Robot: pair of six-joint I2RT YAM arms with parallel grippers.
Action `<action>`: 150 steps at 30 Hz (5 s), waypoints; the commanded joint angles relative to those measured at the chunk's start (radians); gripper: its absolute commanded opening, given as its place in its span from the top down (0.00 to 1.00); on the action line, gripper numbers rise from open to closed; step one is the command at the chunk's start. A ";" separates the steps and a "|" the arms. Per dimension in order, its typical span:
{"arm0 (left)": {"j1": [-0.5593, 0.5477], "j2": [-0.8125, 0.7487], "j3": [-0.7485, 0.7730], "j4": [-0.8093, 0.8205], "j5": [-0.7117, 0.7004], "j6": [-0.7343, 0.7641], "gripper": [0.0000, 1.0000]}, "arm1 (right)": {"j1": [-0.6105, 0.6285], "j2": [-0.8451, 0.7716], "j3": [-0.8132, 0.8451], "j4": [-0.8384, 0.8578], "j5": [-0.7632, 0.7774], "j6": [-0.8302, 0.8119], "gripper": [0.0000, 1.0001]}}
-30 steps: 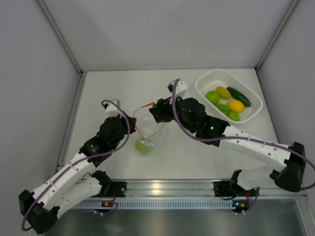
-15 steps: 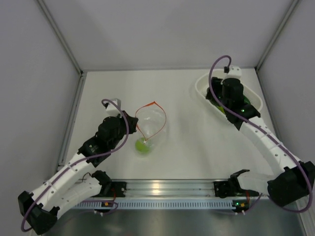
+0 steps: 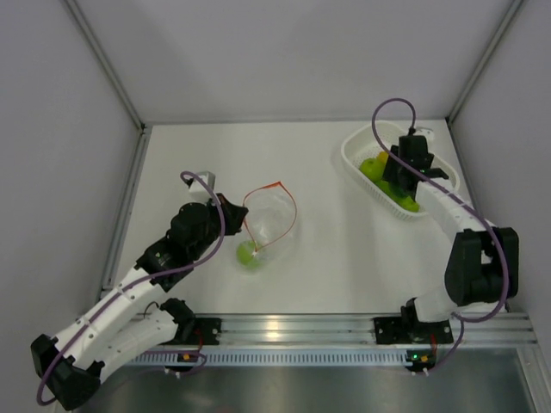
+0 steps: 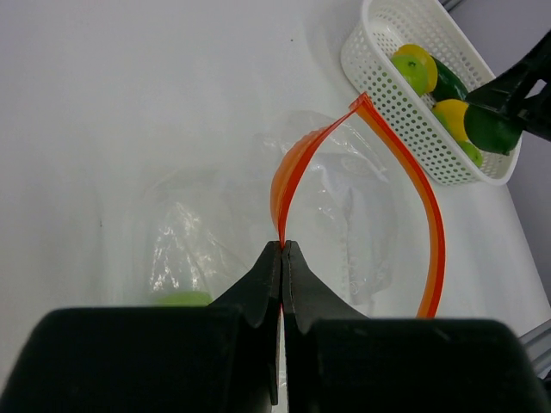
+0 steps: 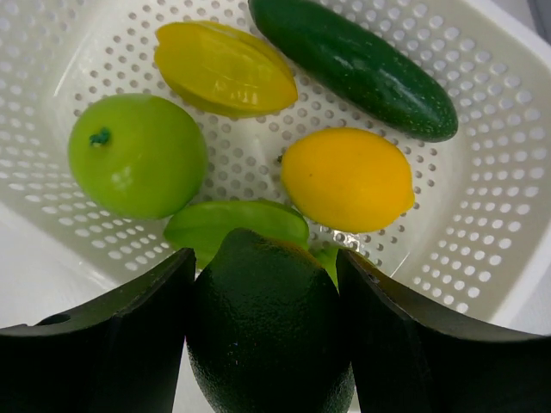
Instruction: Open the zip-top bag and remove the fake food
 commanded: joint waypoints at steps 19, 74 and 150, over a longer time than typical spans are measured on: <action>0.004 -0.002 0.056 0.031 0.048 -0.010 1.00 | -0.016 0.163 0.266 -0.015 -0.003 0.033 0.01; 0.005 0.492 0.320 -0.003 0.586 -0.041 1.00 | 0.848 -0.090 -0.107 -0.024 0.002 0.200 0.54; 0.005 0.435 0.246 -0.001 0.464 0.008 1.00 | 0.903 -0.154 -0.107 0.083 -0.009 0.160 0.49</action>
